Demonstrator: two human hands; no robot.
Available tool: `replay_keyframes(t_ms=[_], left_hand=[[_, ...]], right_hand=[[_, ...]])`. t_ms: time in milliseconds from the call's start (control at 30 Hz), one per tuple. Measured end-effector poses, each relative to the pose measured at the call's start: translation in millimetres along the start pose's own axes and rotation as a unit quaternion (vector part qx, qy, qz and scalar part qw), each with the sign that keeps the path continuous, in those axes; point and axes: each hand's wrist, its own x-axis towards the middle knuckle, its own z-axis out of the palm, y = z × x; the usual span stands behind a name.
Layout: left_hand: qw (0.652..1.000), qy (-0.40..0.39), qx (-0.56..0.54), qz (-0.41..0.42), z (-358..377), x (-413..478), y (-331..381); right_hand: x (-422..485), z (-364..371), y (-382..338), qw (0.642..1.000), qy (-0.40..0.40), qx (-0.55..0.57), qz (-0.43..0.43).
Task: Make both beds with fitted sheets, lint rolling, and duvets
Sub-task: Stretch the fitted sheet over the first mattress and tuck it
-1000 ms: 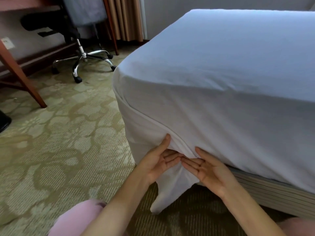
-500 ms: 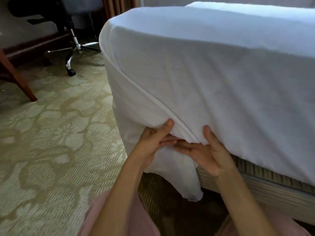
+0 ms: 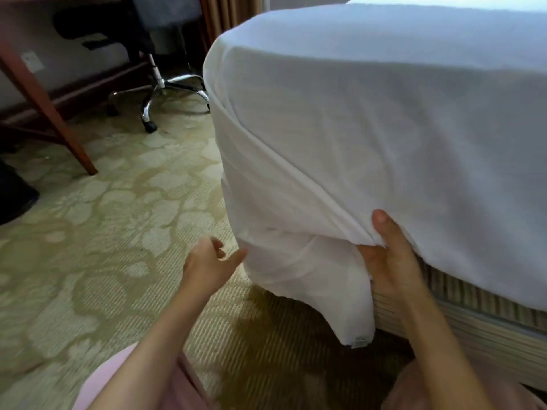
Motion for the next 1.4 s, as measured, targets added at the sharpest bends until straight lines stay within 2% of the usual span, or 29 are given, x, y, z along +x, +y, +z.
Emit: replay_keyframes(t_ms=[33,67,133,167,233,300,367,433,467,500,567,600,667,700,800,900,933,1000,1033,1067,1133,1167,1233,1333,1400], left_hand=[[0.999,0.045,0.016,0.006,0,9,-7],[0.999,0.04,0.001,0.014,2,19,-10],[0.992,-0.016,-0.123,0.015,9,34,-1],[0.985,-0.013,-0.169,0.018,16,41,2],[0.983,0.089,-0.15,0.056,27,50,9],[0.973,0.194,-0.068,0.109,29,51,17],[0.952,0.247,-0.059,0.169,22,48,30],[0.939,0.247,-0.149,0.189,6,50,46],[0.931,0.216,-0.238,0.17,-1,52,53],[0.91,0.162,-0.354,0.142,-6,52,58],[0.828,0.012,-0.561,0.025,-5,44,58],[0.788,-0.05,-0.612,-0.037,2,36,55],[0.743,-0.118,-0.648,-0.121,18,17,53],[0.733,-0.132,-0.653,-0.139,24,10,54],[0.644,-0.21,-0.716,-0.171,43,-8,64],[0.633,-0.314,-0.69,-0.157,58,-35,84],[0.641,-0.332,-0.676,-0.145,64,-39,89],[0.714,-0.342,-0.603,-0.106,80,-40,94],[0.777,-0.301,-0.541,-0.112,86,-39,98],[0.808,-0.24,-0.52,-0.135,93,-34,102],[0.777,-0.248,-0.561,-0.14,104,-30,108],[0.774,-0.249,-0.56,-0.158,107,-30,110],[0.797,-0.221,-0.536,-0.171,117,-28,111],[0.858,-0.196,-0.452,-0.147,124,-27,108],[0.842,-0.209,-0.474,-0.15,124,-32,106]], right_hand=[[-1,0,-1,1.0,-0.007,-0.001,-0.001],[-2,0,-1,1.0,-0.011,-0.002,0.001],[-3,3,-2,1.0,0.002,0.006,0.001],[-3,4,-2,1.0,0.01,0.005,-0.005],[-4,4,-4,1.0,0.01,-0.01,-0.021],[-5,6,-5,0.999,0.003,-0.019,-0.027],[-5,4,-4,0.999,0.003,-0.027,-0.026],[-4,5,-7,0.999,0.001,-0.035,-0.031],[-3,6,-9,0.999,-0.005,-0.039,-0.036],[-2,6,-11,0.998,-0.009,-0.044,-0.044],[0,4,-10,0.997,-0.009,-0.056,-0.049],[-1,2,-10,0.997,-0.004,-0.06,-0.049],[-1,1,-8,0.997,0.001,-0.068,-0.041],[-1,2,-8,0.997,0.001,-0.072,-0.035],[-1,6,-10,0.996,-0.014,-0.078,-0.04],[-1,5,-10,0.996,-0.042,-0.072,-0.041],[-2,6,-11,0.995,-0.038,-0.085,-0.04],[-2,5,-12,0.99,-0.021,-0.131,-0.047],[-3,5,-12,0.988,-0.015,-0.147,-0.048],[-2,4,-13,0.987,-0.01,-0.156,-0.048],[-3,2,-12,0.985,0.006,-0.164,-0.045],[-3,1,-11,0.986,0.017,-0.16,-0.043],[-7,0,-10,0.99,0.028,-0.135,-0.03],[-11,1,-7,0.996,0.054,-0.068,-0.011],[-13,3,-6,0.996,0.078,-0.041,-0.013]])
